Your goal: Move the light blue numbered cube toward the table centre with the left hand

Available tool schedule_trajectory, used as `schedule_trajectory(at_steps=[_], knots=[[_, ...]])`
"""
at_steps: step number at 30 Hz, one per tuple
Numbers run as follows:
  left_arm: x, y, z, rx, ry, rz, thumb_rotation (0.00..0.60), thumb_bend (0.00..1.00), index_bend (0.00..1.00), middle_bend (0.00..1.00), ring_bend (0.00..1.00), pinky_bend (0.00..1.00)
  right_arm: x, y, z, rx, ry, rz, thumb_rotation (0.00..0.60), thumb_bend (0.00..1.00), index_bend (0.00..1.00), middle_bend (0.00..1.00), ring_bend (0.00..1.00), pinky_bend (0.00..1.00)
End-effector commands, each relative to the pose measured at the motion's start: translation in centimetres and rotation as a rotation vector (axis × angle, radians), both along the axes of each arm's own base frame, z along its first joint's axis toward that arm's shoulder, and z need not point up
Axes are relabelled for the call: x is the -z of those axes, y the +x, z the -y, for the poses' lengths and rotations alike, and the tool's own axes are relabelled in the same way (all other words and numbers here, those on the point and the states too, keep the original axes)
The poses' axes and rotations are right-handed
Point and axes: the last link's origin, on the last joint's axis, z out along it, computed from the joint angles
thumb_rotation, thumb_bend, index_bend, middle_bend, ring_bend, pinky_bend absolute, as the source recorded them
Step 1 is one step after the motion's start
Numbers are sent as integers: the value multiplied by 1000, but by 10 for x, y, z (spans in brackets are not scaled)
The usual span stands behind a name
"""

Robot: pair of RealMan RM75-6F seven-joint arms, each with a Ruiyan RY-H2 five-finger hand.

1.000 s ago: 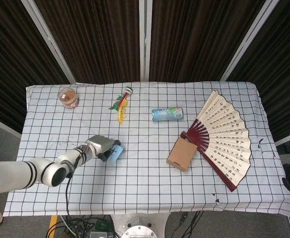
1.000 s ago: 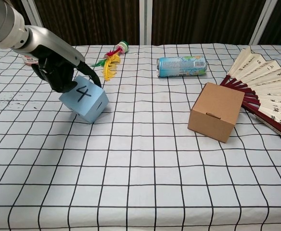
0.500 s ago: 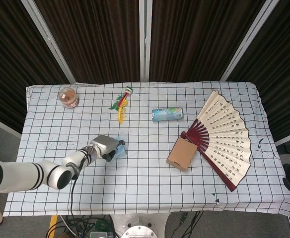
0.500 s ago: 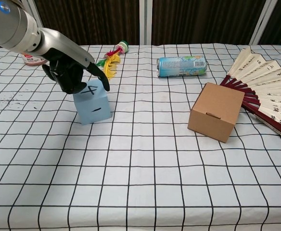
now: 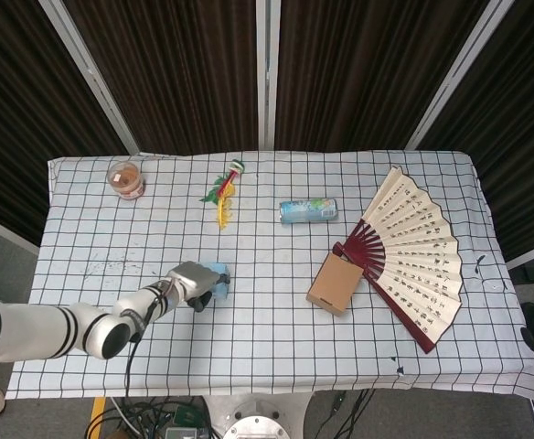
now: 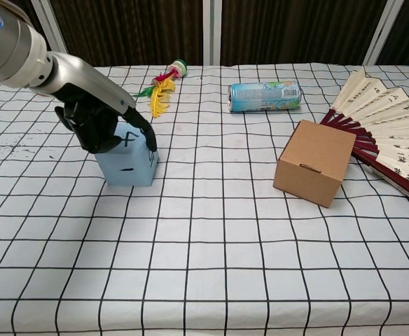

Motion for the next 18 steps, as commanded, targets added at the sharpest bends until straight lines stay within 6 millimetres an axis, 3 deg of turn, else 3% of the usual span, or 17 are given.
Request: schedule_trajectory(at_steps=[1,13,18], knots=[[-2,1,5,15,-12,-6,600,725,132,929,964,986,0,0,0,-1,-1,0,600,176,0,0,0,0],[-9,6,11,-3,2,52,600,725,132,928,964,987,0,2,0,-6,-1,-1,600,176,0,0,0,0],[-43,8,24,31,100,161,600,722,139,920,958,982,-3,5,-2,-18,-10,0,600,176,0,0,0,0]])
